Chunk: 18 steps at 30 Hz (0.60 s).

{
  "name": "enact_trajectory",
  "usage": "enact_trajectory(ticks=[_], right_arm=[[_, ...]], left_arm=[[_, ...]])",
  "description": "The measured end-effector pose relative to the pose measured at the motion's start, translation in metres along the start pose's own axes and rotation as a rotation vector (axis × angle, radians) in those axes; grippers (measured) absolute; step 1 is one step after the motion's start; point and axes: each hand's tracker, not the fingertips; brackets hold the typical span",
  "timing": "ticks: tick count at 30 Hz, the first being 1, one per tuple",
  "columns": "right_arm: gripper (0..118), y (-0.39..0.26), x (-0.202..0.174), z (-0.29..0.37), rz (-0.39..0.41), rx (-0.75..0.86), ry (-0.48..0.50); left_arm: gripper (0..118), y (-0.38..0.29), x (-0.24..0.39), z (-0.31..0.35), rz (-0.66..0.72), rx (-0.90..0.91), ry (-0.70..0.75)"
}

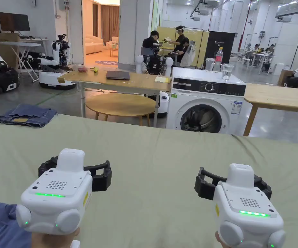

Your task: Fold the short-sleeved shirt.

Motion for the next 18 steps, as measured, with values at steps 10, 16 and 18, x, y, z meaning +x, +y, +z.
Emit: enact_trajectory(ticks=[10, 16, 18], right_arm=[[118, -0.003, -0.001, 0.004, 0.009, 0.022, 0.004], [118, -0.008, 0.001, 0.000, 0.004, 0.001, 0.008], [118, -0.012, 0.000, 0.001, 0.003, -0.001, 0.000]], left_arm=[[114, -0.003, 0.003, 0.001, 0.007, 0.001, -0.005], [114, -0.005, 0.007, 0.001, 0.010, 0.001, -0.004], [114, -0.006, 0.009, 0.001, 0.009, 0.002, 0.005]])
